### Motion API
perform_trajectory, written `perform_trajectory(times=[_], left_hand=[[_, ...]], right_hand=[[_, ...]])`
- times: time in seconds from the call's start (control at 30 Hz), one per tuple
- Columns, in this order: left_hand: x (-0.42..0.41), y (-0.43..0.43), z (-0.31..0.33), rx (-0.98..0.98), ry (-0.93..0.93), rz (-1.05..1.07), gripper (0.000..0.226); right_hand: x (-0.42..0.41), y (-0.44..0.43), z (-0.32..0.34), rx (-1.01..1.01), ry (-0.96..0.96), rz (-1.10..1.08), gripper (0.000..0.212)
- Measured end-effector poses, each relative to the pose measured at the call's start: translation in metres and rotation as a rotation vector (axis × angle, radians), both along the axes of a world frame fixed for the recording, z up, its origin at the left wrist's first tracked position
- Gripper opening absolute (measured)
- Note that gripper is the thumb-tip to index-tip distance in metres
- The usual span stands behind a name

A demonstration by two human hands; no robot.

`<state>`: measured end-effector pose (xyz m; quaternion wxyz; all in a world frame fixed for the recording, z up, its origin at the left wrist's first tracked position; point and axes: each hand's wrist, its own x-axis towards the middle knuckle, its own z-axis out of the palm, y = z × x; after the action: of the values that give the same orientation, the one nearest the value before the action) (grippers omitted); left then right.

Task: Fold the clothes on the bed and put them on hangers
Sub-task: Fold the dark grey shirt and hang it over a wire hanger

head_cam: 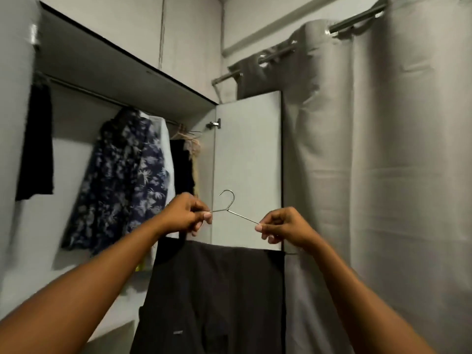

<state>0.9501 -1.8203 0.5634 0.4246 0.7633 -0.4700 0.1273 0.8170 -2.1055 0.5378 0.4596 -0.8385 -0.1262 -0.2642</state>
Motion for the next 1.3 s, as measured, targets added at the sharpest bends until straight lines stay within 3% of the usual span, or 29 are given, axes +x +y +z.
perform_trajectory(times=[0.2, 0.33, 0.67, 0.73, 0.8, 0.93, 1.03, 1.3], left_hand=[[0.083, 0.062, 0.051, -0.032, -0.035, 0.155, 0.019], [0.137, 0.107, 0.079, -0.117, -0.058, 0.305, 0.017], [0.311, 0.209, 0.149, -0.146, -0.333, 0.872, 0.009], [0.337, 0.223, 0.165, -0.186, -0.301, 0.987, 0.036], [0.351, 0.230, 0.177, -0.217, -0.298, 1.068, 0.060], [0.378, 0.244, 0.198, -0.140, -0.317, 1.171, 0.070], [0.389, 0.250, 0.210, -0.039, -0.303, 1.216, 0.078], [0.396, 0.275, 0.228, -0.045, -0.368, 1.335, 0.062]], right_hand=[[0.117, 0.021, 0.039, 0.012, -0.107, 0.217, 0.016], [0.211, 0.064, 0.051, 0.193, -0.204, 0.327, 0.018], [0.416, 0.206, 0.133, 0.338, -0.393, 0.296, 0.019], [0.447, 0.229, 0.164, 0.323, -0.423, 0.272, 0.028], [0.468, 0.249, 0.197, 0.286, -0.452, 0.237, 0.028], [0.501, 0.289, 0.268, 0.128, -0.574, 0.088, 0.008], [0.521, 0.312, 0.314, 0.083, -0.610, 0.041, 0.007], [0.570, 0.364, 0.399, 0.115, -0.720, 0.090, 0.015]])
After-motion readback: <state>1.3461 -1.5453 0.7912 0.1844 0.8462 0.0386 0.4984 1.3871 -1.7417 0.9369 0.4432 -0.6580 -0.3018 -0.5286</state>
